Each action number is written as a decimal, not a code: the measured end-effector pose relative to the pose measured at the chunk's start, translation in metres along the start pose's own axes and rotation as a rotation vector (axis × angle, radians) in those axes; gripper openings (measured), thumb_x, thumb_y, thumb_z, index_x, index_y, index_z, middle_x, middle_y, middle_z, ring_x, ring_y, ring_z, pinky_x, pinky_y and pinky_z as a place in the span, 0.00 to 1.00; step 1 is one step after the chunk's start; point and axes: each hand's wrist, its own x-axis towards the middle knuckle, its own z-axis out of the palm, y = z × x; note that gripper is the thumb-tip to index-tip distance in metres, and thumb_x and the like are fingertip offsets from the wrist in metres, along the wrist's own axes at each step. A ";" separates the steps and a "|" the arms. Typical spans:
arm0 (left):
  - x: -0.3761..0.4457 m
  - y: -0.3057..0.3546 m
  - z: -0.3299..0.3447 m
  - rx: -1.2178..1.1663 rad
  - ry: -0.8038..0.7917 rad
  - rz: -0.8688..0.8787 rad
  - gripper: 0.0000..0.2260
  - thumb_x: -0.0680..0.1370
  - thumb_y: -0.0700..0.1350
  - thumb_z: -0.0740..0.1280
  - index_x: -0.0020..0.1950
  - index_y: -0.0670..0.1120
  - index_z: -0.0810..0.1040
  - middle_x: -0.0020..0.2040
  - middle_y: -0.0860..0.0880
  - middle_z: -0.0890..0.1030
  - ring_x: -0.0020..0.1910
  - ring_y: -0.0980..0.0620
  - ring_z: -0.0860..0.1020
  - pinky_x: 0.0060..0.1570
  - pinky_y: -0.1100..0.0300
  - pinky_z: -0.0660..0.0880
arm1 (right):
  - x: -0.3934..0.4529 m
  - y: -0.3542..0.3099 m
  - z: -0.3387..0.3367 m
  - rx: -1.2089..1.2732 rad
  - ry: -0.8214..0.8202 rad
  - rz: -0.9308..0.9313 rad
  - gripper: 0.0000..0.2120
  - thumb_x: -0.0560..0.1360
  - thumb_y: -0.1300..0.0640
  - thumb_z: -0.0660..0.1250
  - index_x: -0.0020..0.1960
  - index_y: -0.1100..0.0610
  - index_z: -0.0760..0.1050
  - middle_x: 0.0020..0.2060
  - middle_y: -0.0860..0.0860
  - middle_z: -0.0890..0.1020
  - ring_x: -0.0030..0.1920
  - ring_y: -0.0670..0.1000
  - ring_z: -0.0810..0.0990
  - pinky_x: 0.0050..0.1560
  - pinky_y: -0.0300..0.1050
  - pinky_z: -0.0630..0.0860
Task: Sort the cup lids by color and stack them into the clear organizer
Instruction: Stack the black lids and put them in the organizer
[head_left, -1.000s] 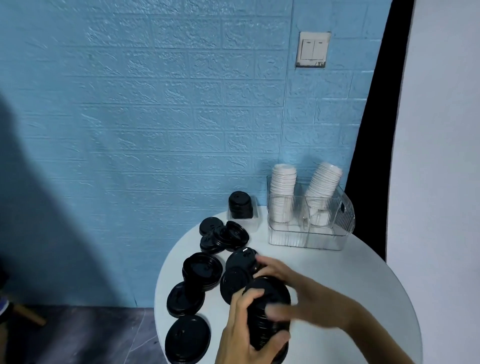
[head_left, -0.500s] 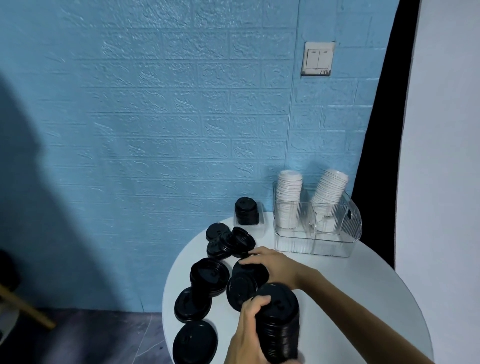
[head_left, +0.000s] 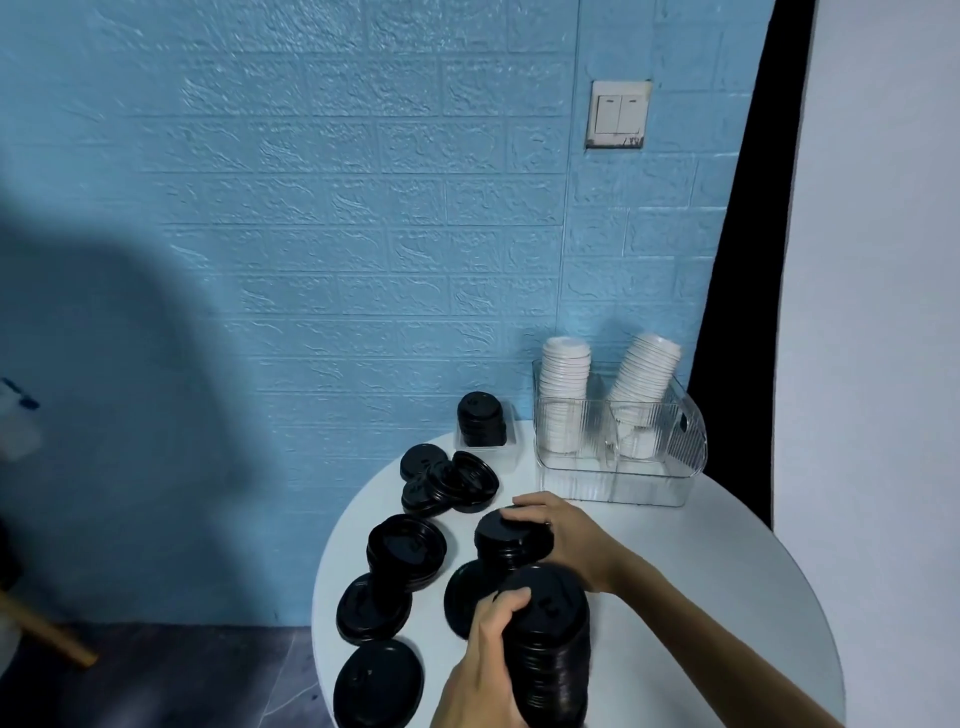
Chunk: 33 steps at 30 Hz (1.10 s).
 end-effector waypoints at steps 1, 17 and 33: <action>-0.001 -0.002 0.003 -0.019 -0.004 0.027 0.21 0.73 0.67 0.62 0.63 0.81 0.59 0.68 0.74 0.64 0.58 0.73 0.74 0.53 0.77 0.70 | -0.002 0.003 0.001 -0.010 0.013 0.008 0.29 0.73 0.51 0.77 0.73 0.49 0.74 0.67 0.42 0.67 0.69 0.41 0.69 0.65 0.20 0.57; 0.005 0.016 -0.015 -0.063 -0.086 -0.001 0.50 0.54 0.56 0.82 0.60 0.81 0.51 0.68 0.62 0.67 0.61 0.73 0.72 0.51 0.78 0.69 | -0.093 0.007 -0.027 0.278 0.370 0.030 0.36 0.60 0.42 0.82 0.66 0.45 0.79 0.66 0.37 0.75 0.66 0.40 0.76 0.67 0.38 0.74; 0.026 0.018 -0.008 -0.114 -0.081 -0.030 0.56 0.55 0.49 0.86 0.68 0.73 0.51 0.66 0.62 0.70 0.63 0.69 0.72 0.57 0.76 0.68 | -0.148 -0.021 0.023 0.273 0.052 0.185 0.52 0.58 0.46 0.84 0.73 0.37 0.57 0.63 0.34 0.78 0.65 0.36 0.76 0.69 0.42 0.72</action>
